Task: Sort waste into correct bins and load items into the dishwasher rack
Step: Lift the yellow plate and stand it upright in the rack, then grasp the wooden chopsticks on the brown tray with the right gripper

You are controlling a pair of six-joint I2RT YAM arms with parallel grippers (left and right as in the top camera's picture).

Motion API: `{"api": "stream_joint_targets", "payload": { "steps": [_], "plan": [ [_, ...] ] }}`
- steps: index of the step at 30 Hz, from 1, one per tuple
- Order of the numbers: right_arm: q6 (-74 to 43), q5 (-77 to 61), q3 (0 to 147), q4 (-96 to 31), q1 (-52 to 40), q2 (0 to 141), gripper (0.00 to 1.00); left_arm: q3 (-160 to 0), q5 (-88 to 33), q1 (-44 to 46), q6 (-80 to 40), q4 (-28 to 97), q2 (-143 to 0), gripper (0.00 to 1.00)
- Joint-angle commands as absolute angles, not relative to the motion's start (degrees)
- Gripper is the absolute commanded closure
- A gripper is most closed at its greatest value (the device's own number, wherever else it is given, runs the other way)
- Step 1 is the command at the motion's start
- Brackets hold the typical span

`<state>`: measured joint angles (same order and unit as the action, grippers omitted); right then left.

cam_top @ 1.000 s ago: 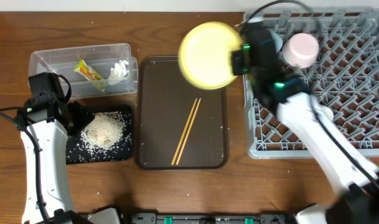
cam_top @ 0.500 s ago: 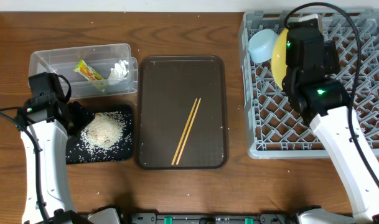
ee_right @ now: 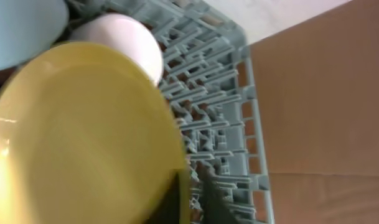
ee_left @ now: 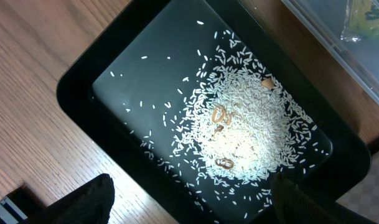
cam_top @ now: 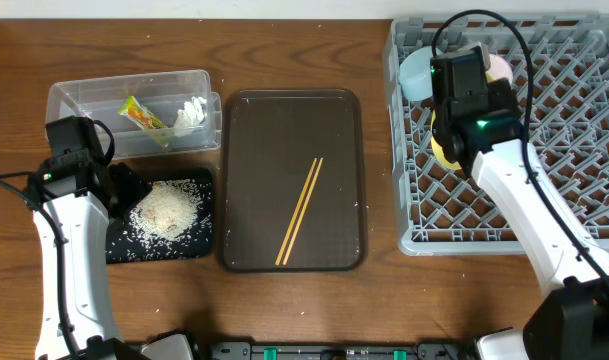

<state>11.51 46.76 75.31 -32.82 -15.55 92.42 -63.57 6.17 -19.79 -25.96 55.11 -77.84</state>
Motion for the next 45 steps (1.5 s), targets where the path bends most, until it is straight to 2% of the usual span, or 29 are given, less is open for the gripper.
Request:
{"api": "stream_joint_targets", "payload": {
  "steps": [1, 2, 4, 7, 13, 15, 17, 21, 27, 33, 38, 45],
  "plan": [
    [4.1, 42.2, 76.1, -32.1, -15.9, 91.1, 0.41, -64.0, 6.4, -19.9, -26.9, 55.2, -77.5, 0.17],
    [2.0, 41.2, 76.1, -31.7, -15.9, 90.6, 0.29, -64.0, 6.4, -19.9, -26.9, 55.2, -77.5, 0.17],
    [-1.7, 38.5, 76.1, -30.5, -15.9, 88.9, 0.18, -64.0, 6.4, -19.9, -26.9, 55.2, -77.5, 0.17],
    [-1.9, 30.7, 76.1, -28.4, -16.0, 85.6, 0.17, -64.0, 6.4, -19.8, -26.9, 55.2, -77.5, 0.17],
    [-5.2, 1.3, 76.1, -26.0, -17.4, 81.3, 0.28, -64.0, 5.0, -19.9, -26.9, 55.0, -77.5, 0.17],
    [-8.7, -7.3, 76.1, -27.5, -18.6, 81.7, 0.28, -64.0, 5.0, -19.9, -26.9, 55.0, -77.5, 0.17],
    [-12.1, -11.6, 76.1, -29.6, -20.4, 82.9, 0.24, -64.0, 5.0, -19.9, -26.9, 55.0, -77.5, 0.17],
    [-15.9, -12.7, 76.1, -35.5, -25.4, 86.7, 0.23, -64.0, 5.0, -19.9, -26.9, 55.0, -77.5, 0.17],
    [-19.1, -12.7, 76.1, -39.0, -33.9, 95.9, 0.31, -64.0, 5.0, -19.9, -26.9, 55.0, -77.5, 0.17],
    [-31.1, -11.6, 76.1, -39.2, -40.3, 105.2, 0.40, -64.0, 5.0, -19.9, -26.9, 55.0, -77.5, 0.17],
    [-36.9, -10.2, 76.1, -39.3, -42.8, 110.2, 0.50, -64.0, 5.0, -19.9, -26.9, 55.0, -77.5, 0.17],
    [-38.2, -7.5, 76.1, -39.1, -44.0, 113.8, 0.50, -64.0, 5.0, -19.9, -26.9, 55.0, -77.5, 0.17]
  ]
}}
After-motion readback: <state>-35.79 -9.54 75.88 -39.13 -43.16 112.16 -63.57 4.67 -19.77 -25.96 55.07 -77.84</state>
